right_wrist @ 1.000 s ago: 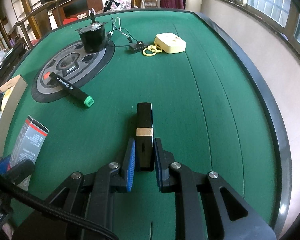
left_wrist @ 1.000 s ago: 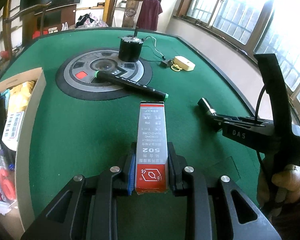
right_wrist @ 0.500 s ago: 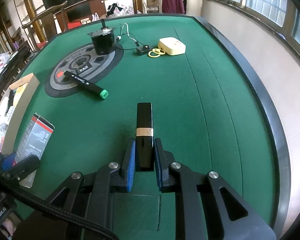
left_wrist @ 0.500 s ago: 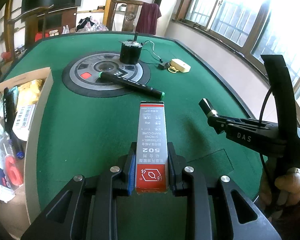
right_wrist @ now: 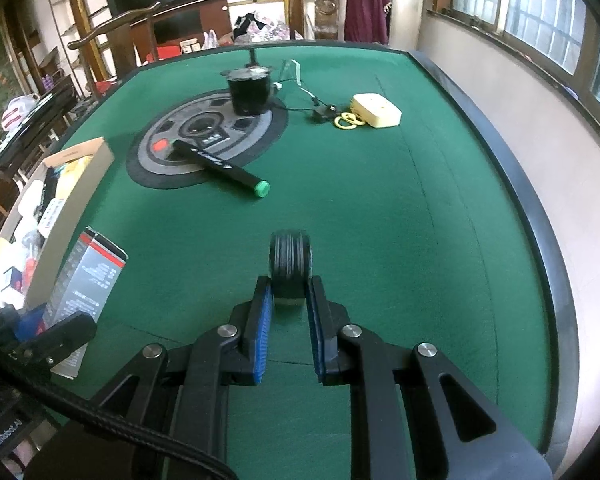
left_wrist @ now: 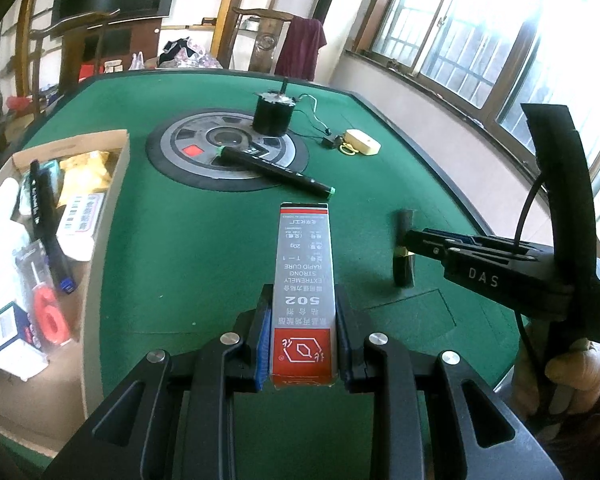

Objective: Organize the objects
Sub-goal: 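Lift the glue box with the left tool while the right tool lifts the lipstick tube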

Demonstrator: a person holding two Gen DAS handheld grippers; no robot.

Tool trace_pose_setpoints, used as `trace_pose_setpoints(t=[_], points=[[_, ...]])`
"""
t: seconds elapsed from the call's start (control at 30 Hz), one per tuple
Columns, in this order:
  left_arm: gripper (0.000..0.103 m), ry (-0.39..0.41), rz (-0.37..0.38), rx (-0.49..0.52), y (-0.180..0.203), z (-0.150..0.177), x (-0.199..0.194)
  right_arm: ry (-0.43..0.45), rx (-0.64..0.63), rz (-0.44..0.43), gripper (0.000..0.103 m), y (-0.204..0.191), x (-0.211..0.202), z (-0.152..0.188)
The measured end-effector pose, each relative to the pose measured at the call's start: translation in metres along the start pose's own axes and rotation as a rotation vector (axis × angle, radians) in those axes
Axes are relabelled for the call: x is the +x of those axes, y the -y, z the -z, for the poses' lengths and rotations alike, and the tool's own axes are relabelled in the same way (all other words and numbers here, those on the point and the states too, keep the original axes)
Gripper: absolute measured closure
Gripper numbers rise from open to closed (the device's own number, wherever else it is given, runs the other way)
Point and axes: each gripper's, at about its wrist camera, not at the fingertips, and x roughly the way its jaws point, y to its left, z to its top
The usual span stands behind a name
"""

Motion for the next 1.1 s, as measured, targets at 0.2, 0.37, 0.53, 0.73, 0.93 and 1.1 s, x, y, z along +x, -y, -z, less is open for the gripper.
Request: trace_pose_setpoints(t=[0.2, 0.37, 0.53, 0.73, 0.93, 1.1], points=[[0.080, 0.012, -0.001, -0.026, -0.014, 0.005, -0.008, 0.015, -0.017, 0.019, 0.088, -0.013, -0.004, -0.002], [0.080, 0.009, 0.003, -0.047, -0.024, 0.010, -0.008, -0.003, 0.028, 0.020, 0.076, -0.001, 0.002, -0.002], [0.080, -0.007, 0.006, -0.059, -0.028, 0.014, -0.003, -0.063, -0.003, 0.019, 0.060, -0.002, 0.030, 0.007], [0.080, -0.020, 0.000, -0.063, -0.027, 0.014, 0.004, -0.049, -0.046, 0.025, 0.088, -0.014, 0.045, 0.009], [0.080, -0.019, -0.004, -0.057, -0.025, 0.016, 0.003, -0.033, -0.015, -0.007, 0.088, -0.011, 0.039, 0.012], [0.080, -0.014, -0.010, -0.067, -0.027, 0.016, 0.000, -0.007, 0.000, -0.037, 0.088, -0.012, 0.026, 0.010]])
